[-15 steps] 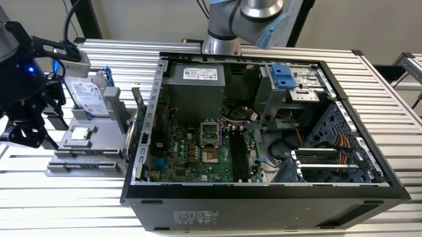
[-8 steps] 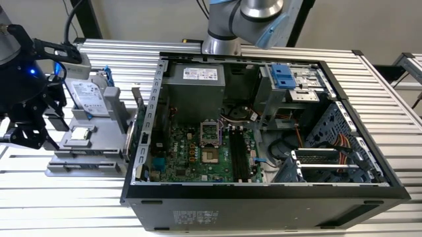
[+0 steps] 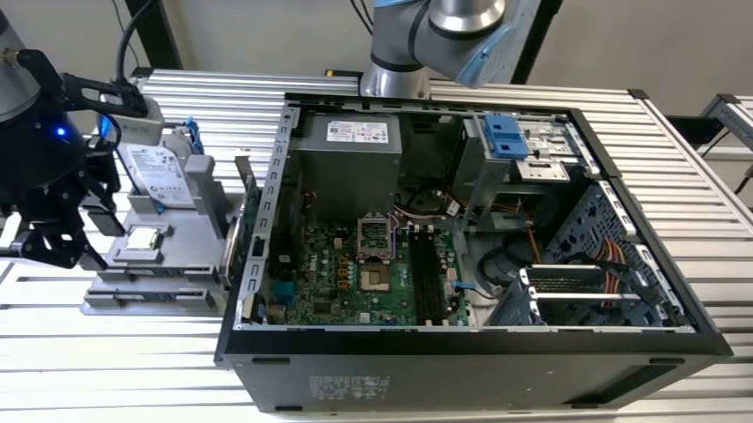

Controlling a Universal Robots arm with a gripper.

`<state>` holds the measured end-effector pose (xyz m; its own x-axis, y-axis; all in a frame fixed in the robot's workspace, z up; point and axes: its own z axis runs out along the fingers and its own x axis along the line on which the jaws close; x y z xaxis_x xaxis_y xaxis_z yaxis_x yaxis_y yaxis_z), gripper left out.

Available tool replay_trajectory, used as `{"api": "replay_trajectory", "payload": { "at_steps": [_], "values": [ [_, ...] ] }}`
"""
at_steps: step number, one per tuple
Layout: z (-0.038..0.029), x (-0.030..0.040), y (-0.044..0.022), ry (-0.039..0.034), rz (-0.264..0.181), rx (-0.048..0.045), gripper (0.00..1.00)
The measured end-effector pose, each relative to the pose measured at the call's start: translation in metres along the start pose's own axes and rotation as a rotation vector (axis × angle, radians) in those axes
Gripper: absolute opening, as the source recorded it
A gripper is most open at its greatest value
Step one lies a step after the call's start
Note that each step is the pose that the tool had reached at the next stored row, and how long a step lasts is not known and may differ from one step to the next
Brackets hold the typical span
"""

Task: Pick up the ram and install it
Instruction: 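Pick up the ram and move it above insertion slot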

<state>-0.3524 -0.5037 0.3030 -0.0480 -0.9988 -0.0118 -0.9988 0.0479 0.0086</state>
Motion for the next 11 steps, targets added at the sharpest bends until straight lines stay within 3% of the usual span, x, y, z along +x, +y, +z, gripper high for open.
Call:
{"api": "replay_trajectory", "payload": {
  "at_steps": [11],
  "values": [
    [0.0049,-0.0001,0.0000,-0.0001,0.000,0.0001,1.00]
  ]
}}
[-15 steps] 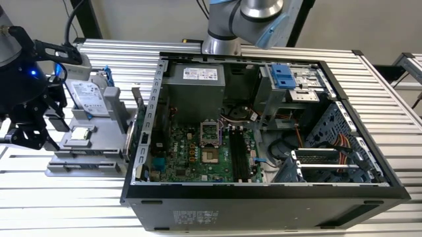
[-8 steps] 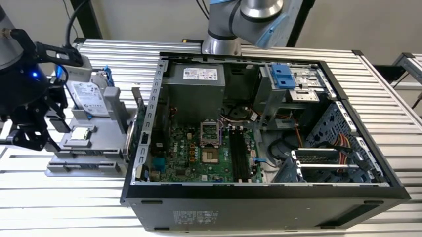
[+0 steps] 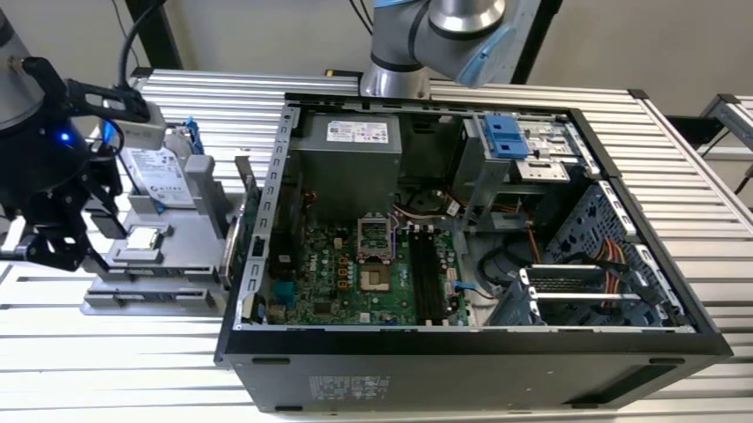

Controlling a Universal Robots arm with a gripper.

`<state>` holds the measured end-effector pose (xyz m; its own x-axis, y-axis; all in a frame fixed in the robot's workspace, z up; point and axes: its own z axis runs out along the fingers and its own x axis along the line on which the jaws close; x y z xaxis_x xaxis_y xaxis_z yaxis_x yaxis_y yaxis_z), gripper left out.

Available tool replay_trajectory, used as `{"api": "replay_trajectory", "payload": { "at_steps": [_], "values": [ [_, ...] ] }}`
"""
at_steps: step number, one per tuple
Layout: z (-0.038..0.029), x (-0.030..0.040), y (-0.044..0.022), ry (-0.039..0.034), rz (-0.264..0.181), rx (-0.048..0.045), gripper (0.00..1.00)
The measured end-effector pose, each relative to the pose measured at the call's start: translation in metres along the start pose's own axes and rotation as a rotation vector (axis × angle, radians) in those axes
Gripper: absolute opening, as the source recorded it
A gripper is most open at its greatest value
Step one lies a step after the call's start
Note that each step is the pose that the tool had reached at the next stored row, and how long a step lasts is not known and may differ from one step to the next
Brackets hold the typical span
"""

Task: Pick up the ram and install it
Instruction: 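Pick up the ram and move it above insertion slot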

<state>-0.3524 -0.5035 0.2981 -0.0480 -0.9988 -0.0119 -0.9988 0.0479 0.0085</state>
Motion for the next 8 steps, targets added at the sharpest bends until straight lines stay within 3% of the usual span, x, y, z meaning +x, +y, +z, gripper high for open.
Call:
{"api": "replay_trajectory", "payload": {
  "at_steps": [8],
  "values": [
    [0.0032,-0.0001,0.0000,0.0001,0.000,-0.0001,1.00]
  ]
}}
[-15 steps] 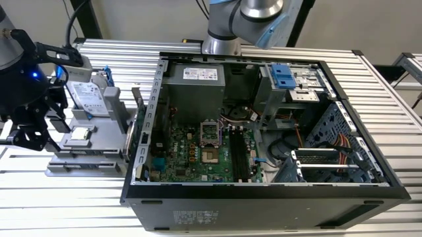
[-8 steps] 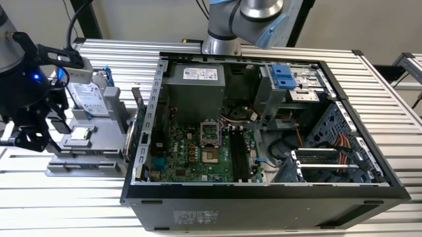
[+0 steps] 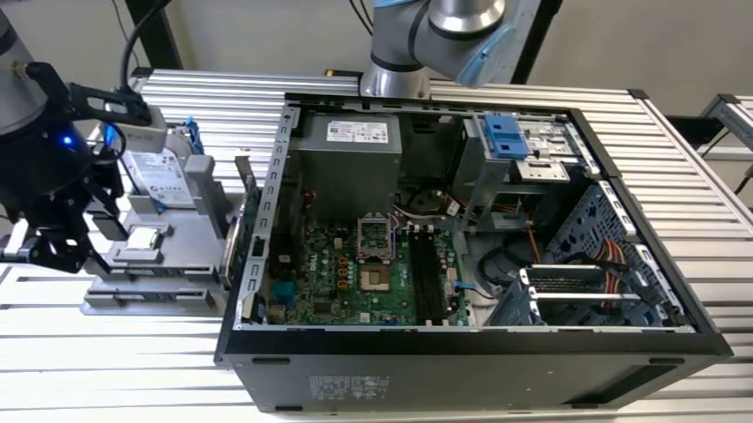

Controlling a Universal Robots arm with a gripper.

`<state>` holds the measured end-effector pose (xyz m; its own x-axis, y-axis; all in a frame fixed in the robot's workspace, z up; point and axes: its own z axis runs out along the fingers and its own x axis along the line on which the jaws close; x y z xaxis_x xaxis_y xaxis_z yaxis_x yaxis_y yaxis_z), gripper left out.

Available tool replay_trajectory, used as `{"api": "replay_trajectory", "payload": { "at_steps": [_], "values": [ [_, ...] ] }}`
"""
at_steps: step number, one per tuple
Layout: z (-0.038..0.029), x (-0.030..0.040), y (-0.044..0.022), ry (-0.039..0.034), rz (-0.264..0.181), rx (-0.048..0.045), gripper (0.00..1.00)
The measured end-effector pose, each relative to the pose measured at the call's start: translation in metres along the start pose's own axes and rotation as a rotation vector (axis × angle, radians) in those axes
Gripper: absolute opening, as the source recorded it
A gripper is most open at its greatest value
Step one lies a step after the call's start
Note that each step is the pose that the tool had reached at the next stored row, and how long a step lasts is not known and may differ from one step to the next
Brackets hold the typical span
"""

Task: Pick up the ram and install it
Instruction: 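Pick up the ram and move it above insertion slot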

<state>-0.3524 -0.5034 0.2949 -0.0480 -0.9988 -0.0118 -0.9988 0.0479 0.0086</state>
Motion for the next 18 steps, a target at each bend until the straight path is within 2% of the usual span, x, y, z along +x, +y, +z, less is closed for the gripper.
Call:
{"api": "replay_trajectory", "payload": {
  "at_steps": [18],
  "values": [
    [0.0055,0.0001,-0.0001,-0.0001,0.000,0.0000,1.00]
  ]
}}
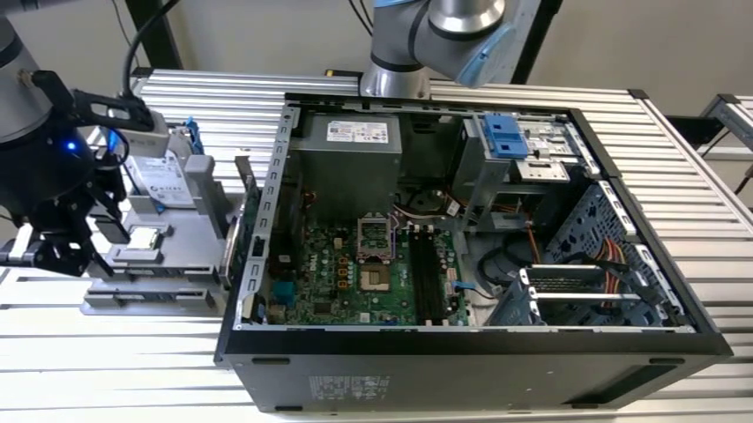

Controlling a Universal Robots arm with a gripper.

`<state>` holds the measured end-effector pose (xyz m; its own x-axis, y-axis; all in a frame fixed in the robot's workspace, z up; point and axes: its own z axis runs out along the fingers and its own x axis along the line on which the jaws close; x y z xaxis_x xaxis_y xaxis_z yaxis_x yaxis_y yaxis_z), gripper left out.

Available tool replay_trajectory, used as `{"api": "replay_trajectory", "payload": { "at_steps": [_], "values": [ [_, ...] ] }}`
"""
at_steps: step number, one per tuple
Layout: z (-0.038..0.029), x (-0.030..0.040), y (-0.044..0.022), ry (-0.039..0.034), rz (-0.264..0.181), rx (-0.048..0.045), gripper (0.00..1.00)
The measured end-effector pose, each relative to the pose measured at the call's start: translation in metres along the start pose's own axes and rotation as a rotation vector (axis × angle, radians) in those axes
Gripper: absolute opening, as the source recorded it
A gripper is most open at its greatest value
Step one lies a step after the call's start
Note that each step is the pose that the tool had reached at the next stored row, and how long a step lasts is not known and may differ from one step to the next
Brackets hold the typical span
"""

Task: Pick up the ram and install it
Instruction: 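Pick up the ram and move it above insertion slot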

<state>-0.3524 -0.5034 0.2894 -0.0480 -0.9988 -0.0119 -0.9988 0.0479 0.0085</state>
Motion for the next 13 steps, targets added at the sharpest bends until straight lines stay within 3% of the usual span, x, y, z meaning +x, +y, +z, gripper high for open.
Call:
{"api": "replay_trajectory", "payload": {
  "at_steps": [13],
  "values": [
    [0.0048,0.0001,0.0000,0.0023,0.000,0.0000,1.00]
  ]
}}
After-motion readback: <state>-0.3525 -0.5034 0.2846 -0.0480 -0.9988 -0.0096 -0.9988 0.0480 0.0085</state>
